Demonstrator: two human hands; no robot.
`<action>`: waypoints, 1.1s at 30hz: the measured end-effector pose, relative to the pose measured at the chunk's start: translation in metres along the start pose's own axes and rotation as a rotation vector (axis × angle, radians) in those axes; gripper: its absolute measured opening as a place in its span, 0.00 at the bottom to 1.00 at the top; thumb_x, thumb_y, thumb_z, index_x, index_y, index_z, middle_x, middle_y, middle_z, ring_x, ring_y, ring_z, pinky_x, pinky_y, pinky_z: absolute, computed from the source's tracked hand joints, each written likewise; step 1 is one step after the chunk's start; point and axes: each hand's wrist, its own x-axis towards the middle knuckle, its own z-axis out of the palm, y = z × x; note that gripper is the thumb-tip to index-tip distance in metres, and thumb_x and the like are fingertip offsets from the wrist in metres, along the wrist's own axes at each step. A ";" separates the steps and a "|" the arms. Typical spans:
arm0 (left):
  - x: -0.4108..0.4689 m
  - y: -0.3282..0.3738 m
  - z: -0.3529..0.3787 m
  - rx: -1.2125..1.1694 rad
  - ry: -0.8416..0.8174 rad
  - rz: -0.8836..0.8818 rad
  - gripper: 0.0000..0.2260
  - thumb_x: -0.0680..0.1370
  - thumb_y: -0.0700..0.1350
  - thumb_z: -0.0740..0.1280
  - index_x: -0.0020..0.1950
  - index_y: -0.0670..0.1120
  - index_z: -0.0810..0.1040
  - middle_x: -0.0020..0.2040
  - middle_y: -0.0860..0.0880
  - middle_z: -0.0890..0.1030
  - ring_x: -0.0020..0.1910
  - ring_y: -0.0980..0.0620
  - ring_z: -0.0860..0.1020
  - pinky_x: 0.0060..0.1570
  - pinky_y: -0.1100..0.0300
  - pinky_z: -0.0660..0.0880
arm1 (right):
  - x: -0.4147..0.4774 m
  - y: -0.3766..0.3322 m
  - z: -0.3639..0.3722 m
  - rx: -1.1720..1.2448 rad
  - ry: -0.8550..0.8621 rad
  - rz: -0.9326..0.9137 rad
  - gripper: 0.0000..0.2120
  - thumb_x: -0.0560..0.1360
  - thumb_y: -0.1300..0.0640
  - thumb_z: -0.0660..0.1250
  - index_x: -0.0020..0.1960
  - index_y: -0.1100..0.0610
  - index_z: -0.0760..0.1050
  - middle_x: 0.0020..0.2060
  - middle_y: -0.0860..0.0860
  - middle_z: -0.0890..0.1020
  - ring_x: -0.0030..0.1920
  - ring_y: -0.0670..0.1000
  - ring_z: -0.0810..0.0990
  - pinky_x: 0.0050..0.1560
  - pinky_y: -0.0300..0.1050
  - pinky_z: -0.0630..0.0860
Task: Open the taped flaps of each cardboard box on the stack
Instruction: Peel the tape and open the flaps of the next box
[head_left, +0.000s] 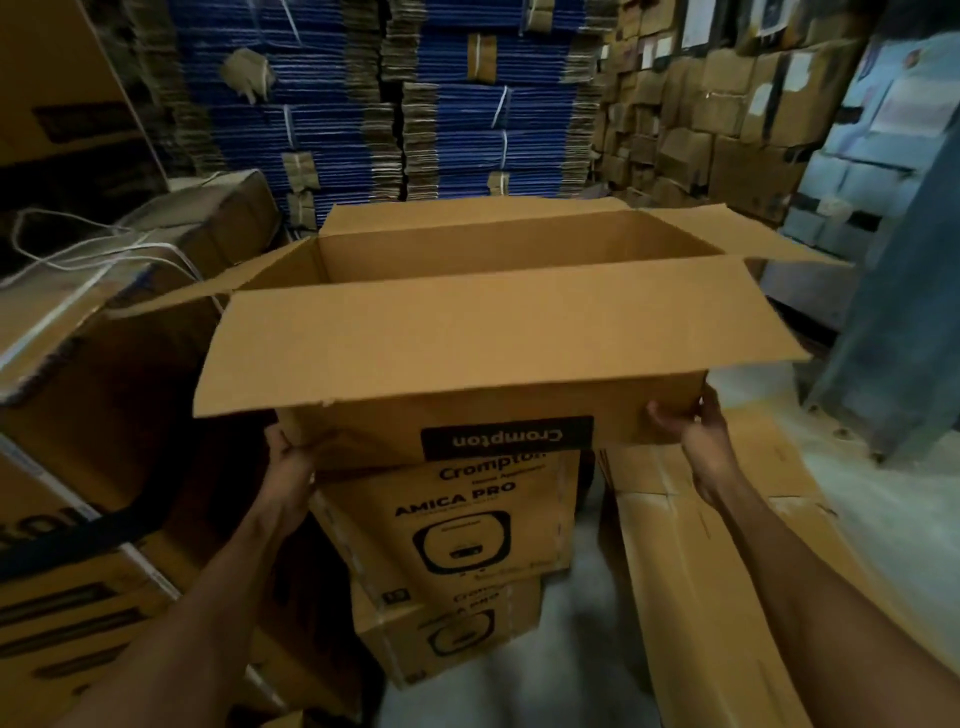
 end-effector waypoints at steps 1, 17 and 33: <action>-0.005 0.018 0.009 0.013 0.077 0.018 0.26 0.77 0.38 0.72 0.69 0.52 0.63 0.61 0.50 0.75 0.57 0.47 0.78 0.54 0.49 0.75 | 0.007 -0.010 0.001 0.007 -0.003 -0.007 0.32 0.75 0.57 0.75 0.74 0.50 0.66 0.63 0.48 0.78 0.61 0.53 0.77 0.62 0.52 0.74; -0.023 0.141 0.023 -0.073 0.261 0.323 0.41 0.67 0.58 0.77 0.77 0.53 0.63 0.68 0.49 0.74 0.65 0.48 0.75 0.66 0.40 0.73 | 0.089 -0.145 0.035 -0.141 -0.009 -0.178 0.25 0.76 0.45 0.72 0.71 0.48 0.73 0.59 0.46 0.76 0.60 0.51 0.74 0.64 0.55 0.72; -0.019 0.050 0.013 0.080 0.292 -0.010 0.41 0.67 0.70 0.75 0.75 0.53 0.72 0.68 0.50 0.79 0.68 0.44 0.76 0.70 0.40 0.70 | 0.063 -0.048 0.052 -0.003 -0.093 0.101 0.46 0.74 0.38 0.71 0.82 0.47 0.49 0.81 0.51 0.58 0.79 0.58 0.60 0.75 0.64 0.60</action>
